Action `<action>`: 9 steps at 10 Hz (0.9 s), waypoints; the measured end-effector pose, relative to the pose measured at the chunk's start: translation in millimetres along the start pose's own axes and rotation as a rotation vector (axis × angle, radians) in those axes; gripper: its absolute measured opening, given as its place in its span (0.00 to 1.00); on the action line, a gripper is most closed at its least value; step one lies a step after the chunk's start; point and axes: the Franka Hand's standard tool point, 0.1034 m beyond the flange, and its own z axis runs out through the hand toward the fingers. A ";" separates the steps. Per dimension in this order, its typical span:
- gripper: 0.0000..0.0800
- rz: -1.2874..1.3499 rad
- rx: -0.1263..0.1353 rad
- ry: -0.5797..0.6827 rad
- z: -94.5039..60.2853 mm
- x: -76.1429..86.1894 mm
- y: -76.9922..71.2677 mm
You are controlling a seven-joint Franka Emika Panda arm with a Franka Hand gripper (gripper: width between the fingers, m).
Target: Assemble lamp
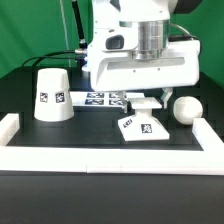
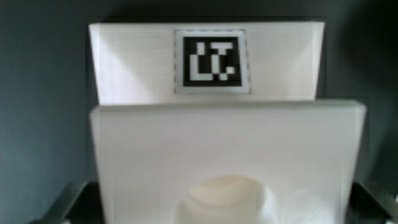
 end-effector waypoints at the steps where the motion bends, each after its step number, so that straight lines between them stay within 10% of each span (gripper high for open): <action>1: 0.67 -0.014 -0.001 0.015 0.3 10.6 -0.7; 3: 0.67 -0.074 -0.005 0.067 0.6 35.2 -1.3; 9: 0.67 -0.073 -0.005 0.071 0.6 35.6 -1.7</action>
Offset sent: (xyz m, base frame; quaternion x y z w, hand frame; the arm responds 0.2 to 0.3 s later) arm 0.0000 0.0000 0.0000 0.0000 0.0000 0.0000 1.0000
